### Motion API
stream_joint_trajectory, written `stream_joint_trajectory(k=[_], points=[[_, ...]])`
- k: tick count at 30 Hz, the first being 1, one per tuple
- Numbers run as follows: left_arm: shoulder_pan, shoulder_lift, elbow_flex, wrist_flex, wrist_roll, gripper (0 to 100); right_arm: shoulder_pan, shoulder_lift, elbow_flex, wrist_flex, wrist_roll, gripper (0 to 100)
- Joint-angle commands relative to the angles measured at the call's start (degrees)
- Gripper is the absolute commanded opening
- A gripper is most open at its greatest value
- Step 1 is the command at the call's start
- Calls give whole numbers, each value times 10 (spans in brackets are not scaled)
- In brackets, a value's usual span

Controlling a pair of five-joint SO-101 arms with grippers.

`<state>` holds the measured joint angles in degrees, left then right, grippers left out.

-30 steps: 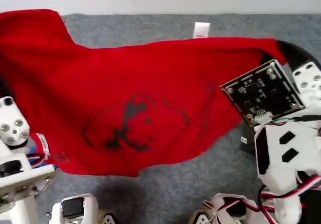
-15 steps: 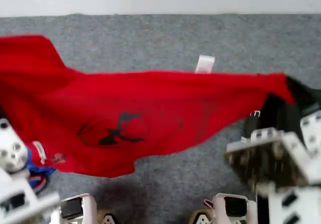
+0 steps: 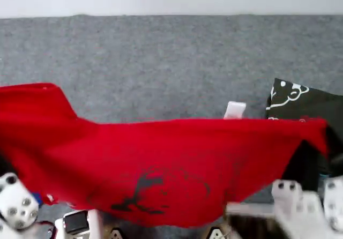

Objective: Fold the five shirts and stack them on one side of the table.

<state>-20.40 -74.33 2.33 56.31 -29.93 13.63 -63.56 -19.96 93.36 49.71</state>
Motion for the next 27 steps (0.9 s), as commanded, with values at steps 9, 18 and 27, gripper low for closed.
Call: stream_joint_trajectory(k=[9,18,27], points=[[1,201,196,-50,-5,13,-68,86,467,-271,43,10],[50,396,240,-135,-7,13,-124,184,585,-447,18,10],[-4,382,247,42,-8,13,-248,342,542,-440,-138,11]])
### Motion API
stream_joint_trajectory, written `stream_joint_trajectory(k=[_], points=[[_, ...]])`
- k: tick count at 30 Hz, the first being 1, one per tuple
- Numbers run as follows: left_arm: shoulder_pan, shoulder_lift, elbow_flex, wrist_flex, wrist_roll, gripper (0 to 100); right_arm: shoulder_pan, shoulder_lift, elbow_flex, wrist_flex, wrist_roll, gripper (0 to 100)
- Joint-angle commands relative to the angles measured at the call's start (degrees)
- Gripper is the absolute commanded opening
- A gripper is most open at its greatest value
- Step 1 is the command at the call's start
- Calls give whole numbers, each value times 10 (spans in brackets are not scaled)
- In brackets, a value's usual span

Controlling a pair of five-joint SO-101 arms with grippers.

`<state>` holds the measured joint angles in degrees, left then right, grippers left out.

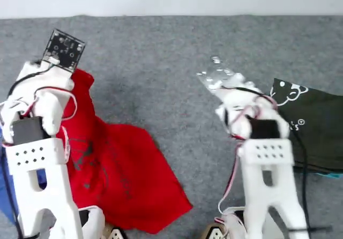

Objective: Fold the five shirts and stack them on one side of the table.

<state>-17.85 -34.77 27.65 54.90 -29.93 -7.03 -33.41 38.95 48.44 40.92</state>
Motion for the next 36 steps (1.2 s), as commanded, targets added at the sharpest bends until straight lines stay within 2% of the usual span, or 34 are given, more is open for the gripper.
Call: stream_joint_trajectory(k=[1,9,14,19,26,30,36], points=[[-44,-24,-6,74,-8,13,-62,65,-63,21,-69,11],[-180,-98,-2,171,-23,13,-245,262,-234,174,-162,10],[-229,-119,-2,209,-38,13,-336,370,-309,218,-178,10],[-270,-133,-2,233,-38,13,-380,478,-393,215,-178,11],[-292,-156,-2,265,-37,13,-389,629,-502,224,-178,9],[-292,-172,-2,268,-37,13,-412,673,-533,292,-175,9],[-292,-186,-2,269,-37,13,-487,683,-563,385,-174,10]])
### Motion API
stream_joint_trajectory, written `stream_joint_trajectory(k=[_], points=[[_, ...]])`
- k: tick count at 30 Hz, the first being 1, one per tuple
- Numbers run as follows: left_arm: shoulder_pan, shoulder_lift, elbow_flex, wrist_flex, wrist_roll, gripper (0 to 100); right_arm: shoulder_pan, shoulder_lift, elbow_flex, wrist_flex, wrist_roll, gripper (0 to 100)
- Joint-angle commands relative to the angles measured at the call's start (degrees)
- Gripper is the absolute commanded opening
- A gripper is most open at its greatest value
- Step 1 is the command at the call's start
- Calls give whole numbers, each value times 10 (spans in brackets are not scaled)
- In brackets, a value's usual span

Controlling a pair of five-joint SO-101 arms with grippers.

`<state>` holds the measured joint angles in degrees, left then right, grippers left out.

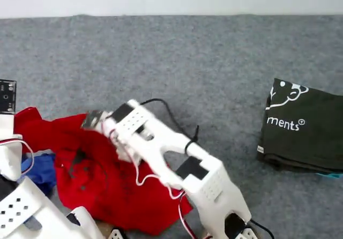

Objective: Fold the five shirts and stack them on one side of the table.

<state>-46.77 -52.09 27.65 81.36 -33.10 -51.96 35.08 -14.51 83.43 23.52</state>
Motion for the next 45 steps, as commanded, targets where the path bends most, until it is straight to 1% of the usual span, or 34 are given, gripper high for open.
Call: stream_joint_trajectory(k=[1,4,7,14,17,20,22,28,33,38,42,45], points=[[-3,-12,-2,4,-5,13,-48,-2,-36,45,0,10],[-3,-11,-2,4,-5,13,-76,-2,-67,73,0,10],[-3,-11,-2,4,-5,13,-79,-2,-122,108,0,11],[-3,-10,-2,4,-5,13,10,-1,-316,159,-1,15],[0,-9,4,0,-5,13,45,6,-382,153,-4,61],[1,-11,19,-1,-5,13,70,22,-387,122,-4,147],[1,-12,24,-1,-5,13,74,44,-387,111,-4,170],[1,-12,24,-1,-5,13,60,131,-389,110,-4,169],[1,-12,24,-1,-5,13,58,180,-389,77,-5,169],[1,-12,24,-1,-5,13,40,189,-389,61,-5,169],[1,-12,24,-1,-5,13,21,189,-389,69,-5,169],[1,-12,24,-1,-5,13,19,183,-398,84,-4,169]])
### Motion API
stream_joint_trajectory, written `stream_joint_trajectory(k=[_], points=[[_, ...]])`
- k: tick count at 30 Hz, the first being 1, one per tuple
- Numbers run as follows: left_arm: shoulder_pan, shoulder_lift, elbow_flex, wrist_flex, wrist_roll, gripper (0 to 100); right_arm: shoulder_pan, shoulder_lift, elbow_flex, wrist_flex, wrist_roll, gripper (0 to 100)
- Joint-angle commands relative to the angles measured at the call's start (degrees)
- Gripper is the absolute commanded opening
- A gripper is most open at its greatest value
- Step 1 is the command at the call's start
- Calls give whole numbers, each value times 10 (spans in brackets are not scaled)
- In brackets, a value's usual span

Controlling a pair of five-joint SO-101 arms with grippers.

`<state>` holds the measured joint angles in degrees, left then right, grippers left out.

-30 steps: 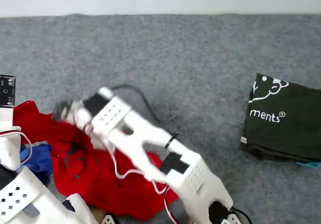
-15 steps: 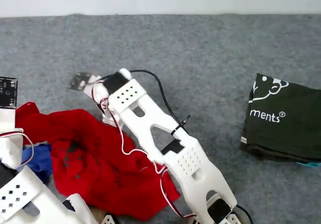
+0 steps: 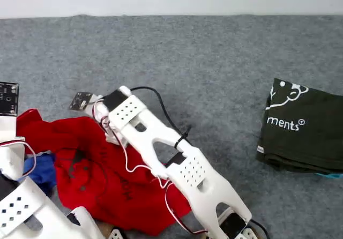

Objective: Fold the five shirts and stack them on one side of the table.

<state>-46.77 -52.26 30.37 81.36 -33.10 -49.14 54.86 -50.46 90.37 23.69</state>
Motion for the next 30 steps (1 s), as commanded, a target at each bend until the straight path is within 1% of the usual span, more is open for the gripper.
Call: stream_joint_trajectory(k=[1,7,10,15,19,30], points=[[1,-11,-3,-1,-5,13,-8,-17,-46,25,-6,169],[1,-11,-3,-1,-5,13,-6,-21,-125,90,-5,169],[1,-11,-3,-1,-5,13,-8,-18,-155,104,-4,169],[1,-11,-3,-1,-5,13,-9,-7,-153,78,-3,172],[1,-11,-3,-1,-5,13,-21,25,-152,65,-4,232],[2,-11,-2,-1,-5,13,-29,101,-152,14,-3,221]])
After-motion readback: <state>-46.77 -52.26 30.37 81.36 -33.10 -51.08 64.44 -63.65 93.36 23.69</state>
